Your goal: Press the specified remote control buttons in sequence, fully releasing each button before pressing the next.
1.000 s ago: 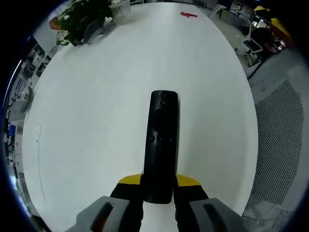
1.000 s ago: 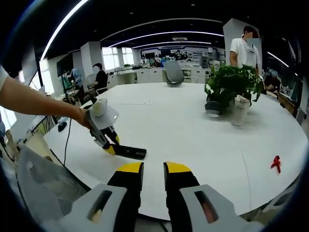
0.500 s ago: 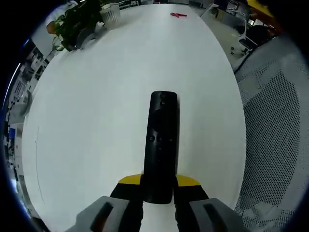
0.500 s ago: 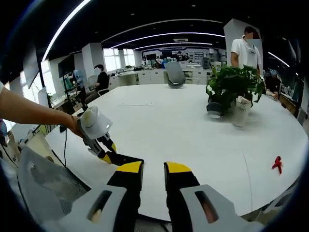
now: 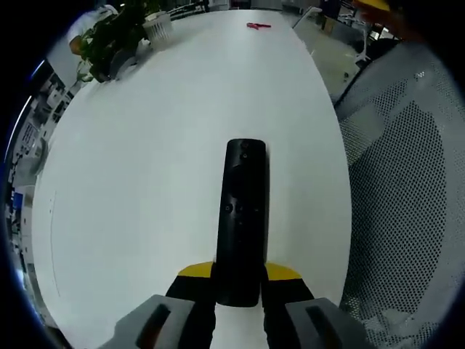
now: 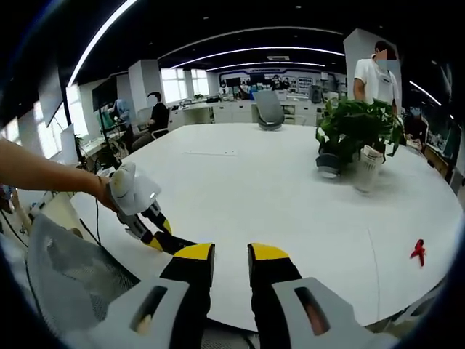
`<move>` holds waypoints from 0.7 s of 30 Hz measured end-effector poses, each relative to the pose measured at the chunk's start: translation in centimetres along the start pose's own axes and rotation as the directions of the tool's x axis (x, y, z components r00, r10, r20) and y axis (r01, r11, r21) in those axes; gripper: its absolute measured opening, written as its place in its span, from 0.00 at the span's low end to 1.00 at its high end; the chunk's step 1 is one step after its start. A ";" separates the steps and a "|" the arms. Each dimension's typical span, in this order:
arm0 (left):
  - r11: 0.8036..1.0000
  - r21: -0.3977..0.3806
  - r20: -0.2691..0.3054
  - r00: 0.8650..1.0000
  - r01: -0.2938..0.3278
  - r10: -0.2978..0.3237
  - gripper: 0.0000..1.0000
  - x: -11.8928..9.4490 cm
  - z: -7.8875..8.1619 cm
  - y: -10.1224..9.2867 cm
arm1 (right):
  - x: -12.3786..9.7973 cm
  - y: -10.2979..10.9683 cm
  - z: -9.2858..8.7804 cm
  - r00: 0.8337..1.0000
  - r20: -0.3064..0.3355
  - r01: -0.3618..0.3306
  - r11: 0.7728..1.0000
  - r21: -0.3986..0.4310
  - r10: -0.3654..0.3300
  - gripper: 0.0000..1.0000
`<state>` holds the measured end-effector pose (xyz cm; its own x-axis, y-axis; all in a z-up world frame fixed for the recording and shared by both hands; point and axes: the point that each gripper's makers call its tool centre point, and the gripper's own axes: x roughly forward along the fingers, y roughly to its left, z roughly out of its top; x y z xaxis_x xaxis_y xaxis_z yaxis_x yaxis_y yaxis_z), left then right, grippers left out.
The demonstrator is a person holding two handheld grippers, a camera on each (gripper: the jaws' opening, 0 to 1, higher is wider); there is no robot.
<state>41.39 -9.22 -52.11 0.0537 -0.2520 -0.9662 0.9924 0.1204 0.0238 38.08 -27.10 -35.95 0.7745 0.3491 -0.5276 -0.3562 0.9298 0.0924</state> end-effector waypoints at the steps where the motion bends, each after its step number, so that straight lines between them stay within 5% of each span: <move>1: 1.000 0.001 0.001 1.000 0.001 -0.001 0.23 0.0 0.0 -0.2 | 0.0 0.0 0.0 1.000 -0.001 -0.001 1.000 -0.001 0.001 0.18; 21: 1.000 0.016 0.021 1.000 0.006 -0.007 0.23 -0.3 -0.2 -4.7 | 0.7 1.7 -1.0 0.994 -0.073 -0.079 0.995 -0.058 0.075 0.19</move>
<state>36.64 -9.56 -51.98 0.0495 -0.2728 -0.9608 0.9944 0.1033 0.0219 37.47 -25.39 -36.97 0.7052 0.4082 -0.5797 -0.4462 0.8909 0.0846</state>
